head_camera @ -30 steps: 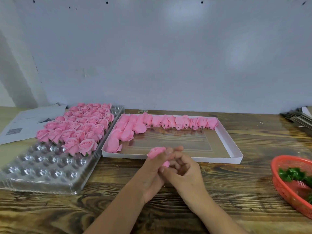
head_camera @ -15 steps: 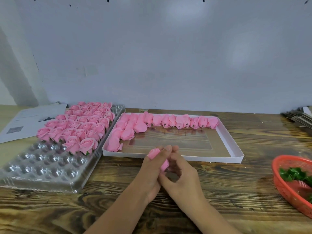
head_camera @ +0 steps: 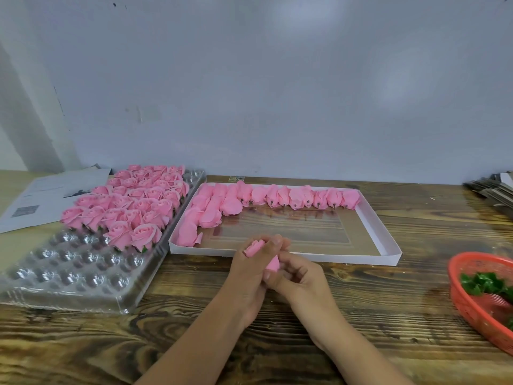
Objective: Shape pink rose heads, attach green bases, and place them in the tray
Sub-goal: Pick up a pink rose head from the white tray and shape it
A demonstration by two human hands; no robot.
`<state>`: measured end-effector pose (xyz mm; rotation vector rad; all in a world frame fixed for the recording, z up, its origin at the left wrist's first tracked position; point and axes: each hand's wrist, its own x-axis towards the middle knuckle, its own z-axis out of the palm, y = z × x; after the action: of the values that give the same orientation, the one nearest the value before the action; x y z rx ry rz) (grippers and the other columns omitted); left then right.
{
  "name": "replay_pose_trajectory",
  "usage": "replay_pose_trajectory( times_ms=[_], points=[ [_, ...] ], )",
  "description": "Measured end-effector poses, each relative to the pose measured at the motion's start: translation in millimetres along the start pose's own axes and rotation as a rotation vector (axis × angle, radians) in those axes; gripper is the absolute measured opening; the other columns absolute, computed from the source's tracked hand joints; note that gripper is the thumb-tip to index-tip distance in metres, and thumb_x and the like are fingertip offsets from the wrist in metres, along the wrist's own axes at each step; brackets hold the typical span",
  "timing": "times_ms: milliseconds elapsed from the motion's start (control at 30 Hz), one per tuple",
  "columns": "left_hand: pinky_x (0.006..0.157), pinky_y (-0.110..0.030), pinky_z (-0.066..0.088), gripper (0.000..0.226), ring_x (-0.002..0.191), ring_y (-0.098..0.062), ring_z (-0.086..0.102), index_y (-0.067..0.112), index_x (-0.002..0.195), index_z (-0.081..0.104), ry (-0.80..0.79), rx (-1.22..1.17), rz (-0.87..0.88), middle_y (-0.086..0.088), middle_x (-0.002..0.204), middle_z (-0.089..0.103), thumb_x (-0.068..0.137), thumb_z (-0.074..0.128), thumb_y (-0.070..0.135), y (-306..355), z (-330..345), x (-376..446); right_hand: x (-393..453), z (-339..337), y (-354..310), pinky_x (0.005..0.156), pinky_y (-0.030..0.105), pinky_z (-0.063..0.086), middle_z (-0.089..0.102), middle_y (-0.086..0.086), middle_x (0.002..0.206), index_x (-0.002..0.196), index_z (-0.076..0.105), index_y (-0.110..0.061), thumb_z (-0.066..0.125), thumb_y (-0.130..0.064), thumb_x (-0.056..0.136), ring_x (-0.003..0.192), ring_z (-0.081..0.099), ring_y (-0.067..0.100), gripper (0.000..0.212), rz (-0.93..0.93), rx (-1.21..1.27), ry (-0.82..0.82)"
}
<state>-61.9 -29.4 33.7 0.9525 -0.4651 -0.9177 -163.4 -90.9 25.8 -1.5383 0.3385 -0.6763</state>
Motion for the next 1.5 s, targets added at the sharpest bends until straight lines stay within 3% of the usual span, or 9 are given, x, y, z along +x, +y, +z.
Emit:
replay_pose_trajectory(
  times_ms=[233, 367, 500, 667, 967, 1133, 1333, 1433, 1500],
  points=[
    [0.069, -0.03, 0.059, 0.018, 0.083, -0.017, 0.07, 0.024, 0.09, 0.076, 0.023, 0.029, 0.003, -0.005, 0.089, 0.073, 0.074, 0.082, 0.027, -2, -1, 3, -1, 1, 0, 0.096, 0.048, 0.056, 0.076, 0.012, 0.093, 0.105, 0.078, -0.026, 0.066, -0.002, 0.091, 0.096, 0.068, 0.041, 0.03, 0.098, 0.063, -0.006],
    [0.071, -0.032, 0.059, 0.038, 0.086, -0.018, 0.073, 0.021, 0.103, 0.074, 0.085, -0.008, -0.017, -0.007, 0.092, 0.075, 0.068, 0.085, 0.033, -3, 0, 4, -2, 4, 4, 0.081, 0.03, 0.058, 0.075, -0.008, 0.096, 0.106, 0.072, -0.034, 0.073, -0.017, 0.088, 0.086, 0.071, 0.015, 0.025, 0.023, -0.207, 0.103],
    [0.066, -0.03, 0.06, 0.036, 0.081, -0.017, 0.074, 0.015, 0.109, 0.07, 0.14, -0.086, -0.037, -0.007, 0.092, 0.076, 0.076, 0.077, 0.027, -5, 3, 3, -7, 8, 11, 0.079, 0.006, 0.047, 0.057, -0.031, 0.112, 0.108, 0.046, -0.06, 0.077, -0.029, 0.082, 0.103, 0.059, -0.007, 0.051, -0.165, -0.552, 0.199],
    [0.072, -0.028, 0.059, 0.029, 0.088, -0.014, 0.072, 0.009, 0.116, 0.066, 0.146, -0.144, -0.087, -0.004, 0.092, 0.075, 0.091, 0.069, 0.023, -9, 2, 3, -5, 10, 18, 0.084, 0.006, 0.045, 0.056, -0.026, 0.104, 0.114, 0.054, -0.043, 0.077, -0.016, 0.084, 0.101, 0.056, -0.009, 0.046, -0.361, -0.762, 0.195],
    [0.06, -0.032, 0.059, 0.031, 0.067, -0.017, 0.068, 0.013, 0.098, 0.067, 0.093, -0.147, -0.057, -0.006, 0.079, 0.07, 0.073, 0.079, 0.026, -5, -2, 8, -3, 6, 3, 0.076, 0.022, 0.056, 0.077, 0.002, 0.087, 0.096, 0.076, -0.016, 0.075, 0.002, 0.082, 0.079, 0.071, 0.01, 0.023, -0.007, -0.109, 0.115],
    [0.055, -0.031, 0.058, 0.025, 0.06, -0.017, 0.064, 0.016, 0.093, 0.067, 0.142, -0.127, -0.039, -0.009, 0.073, 0.066, 0.074, 0.078, 0.029, -5, -1, 9, -2, 6, 3, 0.086, 0.027, 0.058, 0.077, 0.01, 0.092, 0.1, 0.077, -0.014, 0.076, 0.002, 0.082, 0.088, 0.071, 0.018, 0.024, 0.167, 0.122, 0.085],
    [0.065, -0.035, 0.061, 0.014, 0.064, -0.014, 0.069, 0.015, 0.091, 0.066, 0.209, -0.257, -0.045, -0.003, 0.057, 0.06, 0.081, 0.072, 0.023, -7, -1, 11, -9, 13, 16, 0.087, 0.007, 0.047, 0.065, -0.03, 0.108, 0.112, 0.056, -0.047, 0.081, -0.024, 0.079, 0.103, 0.063, -0.008, 0.046, -0.116, -0.529, 0.183],
    [0.091, -0.048, 0.057, 0.021, 0.072, -0.017, 0.07, 0.015, 0.098, 0.068, 0.214, -0.293, -0.072, -0.005, 0.068, 0.062, 0.08, 0.073, 0.026, -7, -2, 9, -10, 12, 18, 0.088, 0.004, 0.044, 0.059, -0.031, 0.113, 0.117, 0.061, -0.036, 0.08, -0.025, 0.081, 0.107, 0.058, -0.012, 0.042, -0.205, -0.642, 0.185],
    [0.092, -0.048, 0.055, 0.019, 0.072, -0.016, 0.07, 0.014, 0.092, 0.068, 0.212, -0.294, -0.088, -0.004, 0.068, 0.06, 0.08, 0.074, 0.027, -8, -2, 9, -9, 11, 20, 0.086, 0.003, 0.044, 0.062, -0.025, 0.11, 0.114, 0.066, -0.026, 0.08, -0.019, 0.081, 0.105, 0.059, -0.011, 0.037, -0.253, -0.667, 0.193]
  ],
)
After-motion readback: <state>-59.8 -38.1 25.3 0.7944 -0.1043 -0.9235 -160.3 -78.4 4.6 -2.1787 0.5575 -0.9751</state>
